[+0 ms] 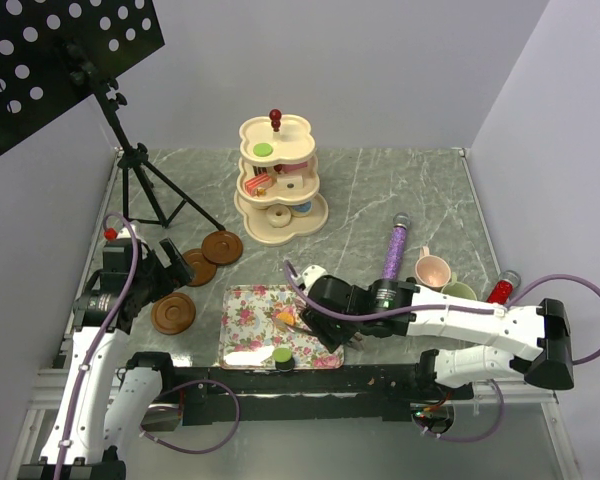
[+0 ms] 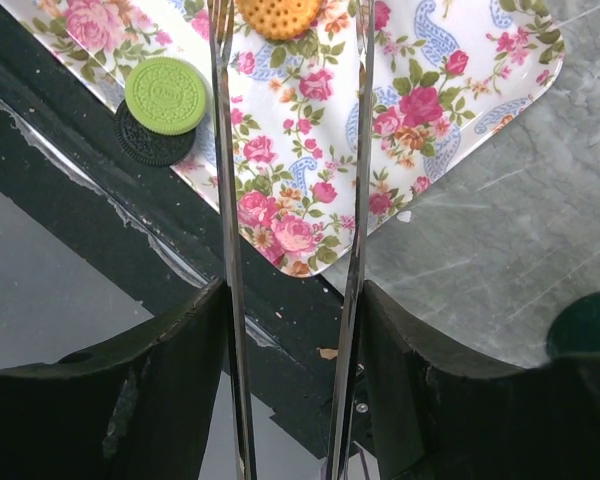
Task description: Serve the afternoon tea
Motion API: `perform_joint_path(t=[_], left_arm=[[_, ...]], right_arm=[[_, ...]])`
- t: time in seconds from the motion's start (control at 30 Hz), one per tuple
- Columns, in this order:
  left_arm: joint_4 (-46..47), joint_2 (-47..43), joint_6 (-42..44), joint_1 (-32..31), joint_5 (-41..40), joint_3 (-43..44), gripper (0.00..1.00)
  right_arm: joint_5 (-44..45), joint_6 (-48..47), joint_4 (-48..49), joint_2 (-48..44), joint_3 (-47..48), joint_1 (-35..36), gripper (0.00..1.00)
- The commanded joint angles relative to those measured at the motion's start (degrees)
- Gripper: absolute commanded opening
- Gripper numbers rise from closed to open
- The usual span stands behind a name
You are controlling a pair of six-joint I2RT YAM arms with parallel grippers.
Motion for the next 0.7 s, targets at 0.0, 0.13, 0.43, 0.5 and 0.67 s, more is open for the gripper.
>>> perform_joint_path(t=[0.0,0.13,0.43,0.5,0.67], left_arm=[[1.24,-0.80,-0.09,0.24,0.71,0.16,1.00],[1.33,-0.88,-0.09,0.24,0.71,0.16,1.00],[1.15,-0.97,-0.27,0.24,0.36,0.16,1.00],[1.15,-0.97,-0.18,0.24,0.36,0.16,1.00],[1.15,-0.97,-0.36,0.33,0.27,0.25,1.00]], right_arm=[[3.21,1.03,1.19,0.38,0.28,2.21,0.59],[3.13,1.12,1.62,1.18,0.19,2.92,0.58],[1.73,0.68,1.98,2.93,-0.07,3.36,0.57],[1.72,0.86,1.80,3.29,-0.25,3.36,0.57],[2.86,1.47,1.01,4.07,-0.69,3.36,0.52]])
